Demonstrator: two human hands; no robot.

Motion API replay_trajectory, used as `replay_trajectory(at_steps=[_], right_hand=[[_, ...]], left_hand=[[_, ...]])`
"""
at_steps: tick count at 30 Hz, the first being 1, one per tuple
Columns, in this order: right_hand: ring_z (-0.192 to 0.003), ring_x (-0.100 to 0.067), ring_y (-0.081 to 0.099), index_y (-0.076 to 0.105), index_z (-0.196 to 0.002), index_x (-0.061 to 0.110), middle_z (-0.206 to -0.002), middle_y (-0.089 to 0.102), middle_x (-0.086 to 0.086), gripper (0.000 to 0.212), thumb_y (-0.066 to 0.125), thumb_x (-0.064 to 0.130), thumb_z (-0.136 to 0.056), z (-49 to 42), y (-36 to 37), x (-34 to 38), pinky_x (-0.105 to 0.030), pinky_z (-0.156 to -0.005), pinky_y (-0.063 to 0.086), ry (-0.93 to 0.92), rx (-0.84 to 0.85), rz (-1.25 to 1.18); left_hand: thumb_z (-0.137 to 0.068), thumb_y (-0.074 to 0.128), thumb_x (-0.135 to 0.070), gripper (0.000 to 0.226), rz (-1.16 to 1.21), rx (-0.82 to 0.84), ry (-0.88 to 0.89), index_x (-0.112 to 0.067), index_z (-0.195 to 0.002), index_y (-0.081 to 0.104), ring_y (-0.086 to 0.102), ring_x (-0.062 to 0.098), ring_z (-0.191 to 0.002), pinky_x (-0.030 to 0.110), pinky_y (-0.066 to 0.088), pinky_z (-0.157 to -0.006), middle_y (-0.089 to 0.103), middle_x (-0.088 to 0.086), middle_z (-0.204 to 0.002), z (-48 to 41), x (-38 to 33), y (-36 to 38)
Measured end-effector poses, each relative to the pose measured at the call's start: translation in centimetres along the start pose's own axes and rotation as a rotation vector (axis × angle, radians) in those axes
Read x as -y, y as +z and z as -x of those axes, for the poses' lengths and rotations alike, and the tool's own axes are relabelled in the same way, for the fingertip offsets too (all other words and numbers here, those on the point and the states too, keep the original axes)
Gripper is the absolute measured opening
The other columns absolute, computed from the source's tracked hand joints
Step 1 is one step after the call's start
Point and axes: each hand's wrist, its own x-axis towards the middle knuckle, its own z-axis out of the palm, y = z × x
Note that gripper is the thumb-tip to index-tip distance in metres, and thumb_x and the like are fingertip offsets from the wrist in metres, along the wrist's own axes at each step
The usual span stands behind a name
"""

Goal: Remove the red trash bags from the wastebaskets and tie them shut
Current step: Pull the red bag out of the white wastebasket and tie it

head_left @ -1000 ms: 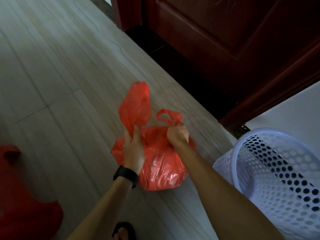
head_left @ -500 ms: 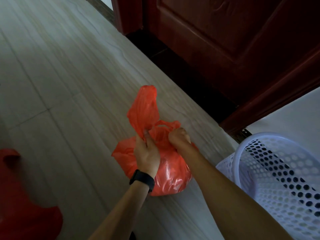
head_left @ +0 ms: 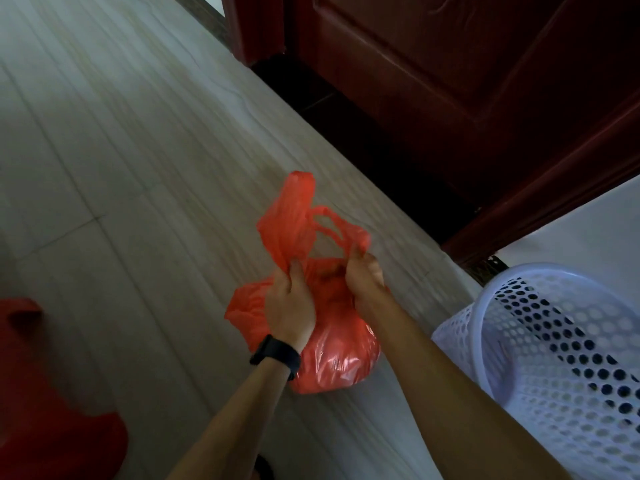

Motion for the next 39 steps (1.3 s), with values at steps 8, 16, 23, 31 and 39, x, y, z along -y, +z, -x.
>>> replay_trajectory(at_steps=[8,16,23,31,39], right_hand=[[-0.064,-0.02,0.052,0.063,-0.067,0.027,-0.064,0.057,0.001,0.068,0.022,0.08,-0.079,1.8,-0.8,-0.4,-0.041,-0.068,0.044,-0.135,0.143,-0.06],[-0.07,-0.014,0.06,0.062,-0.067,0.023,-0.073,0.065,0.002,0.021,0.052,0.018,-0.085,3.1,-2.3,0.1,-0.034,-0.072,0.047,-0.316,0.229,0.241],[-0.095,-0.016,0.068,0.076,-0.097,0.026,-0.097,0.075,0.004,0.063,0.065,0.08,-0.066,3.5,-3.6,-0.1,-0.038,-0.087,0.052,-0.041,0.388,-0.058],[-0.065,-0.025,0.067,0.072,-0.079,0.015,-0.073,0.071,-0.01,0.038,0.06,0.049,-0.092,4.4,-3.1,0.8,-0.037,-0.064,0.058,0.159,0.313,-0.292],[-0.044,-0.018,0.051,0.066,-0.065,0.008,-0.057,0.057,-0.008,0.029,0.066,0.034,-0.077,5.5,-3.5,1.3,-0.024,-0.041,0.039,0.144,0.514,-0.458]], left_hand=[[-0.096,0.021,-0.049,0.046,-0.144,0.173,0.234,-0.023,-0.11,0.056,0.064,0.018,-0.09,0.037,0.044,-0.08,0.066,-0.009,-0.092,0.5,0.9,0.0],[-0.102,0.029,-0.043,0.031,-0.591,0.339,0.528,-0.02,-0.11,0.047,0.066,0.038,-0.078,0.043,0.047,-0.063,0.07,0.011,-0.085,-1.2,0.6,-1.0],[-0.081,0.032,-0.019,0.036,-1.036,0.273,0.891,-0.021,-0.104,0.059,0.062,0.02,-0.05,0.032,0.037,-0.063,0.063,-0.002,-0.06,-1.5,0.1,-1.0],[-0.099,0.033,-0.037,0.028,-0.926,0.431,0.953,-0.023,-0.111,0.055,0.068,0.018,-0.074,0.034,0.044,-0.071,0.071,-0.005,-0.089,-1.2,-0.2,-2.9],[-0.102,0.036,-0.039,0.024,-0.714,0.518,0.61,-0.024,-0.101,0.055,0.066,0.025,-0.084,0.033,0.043,-0.063,0.07,0.0,-0.093,-1.0,-0.9,-3.1]])
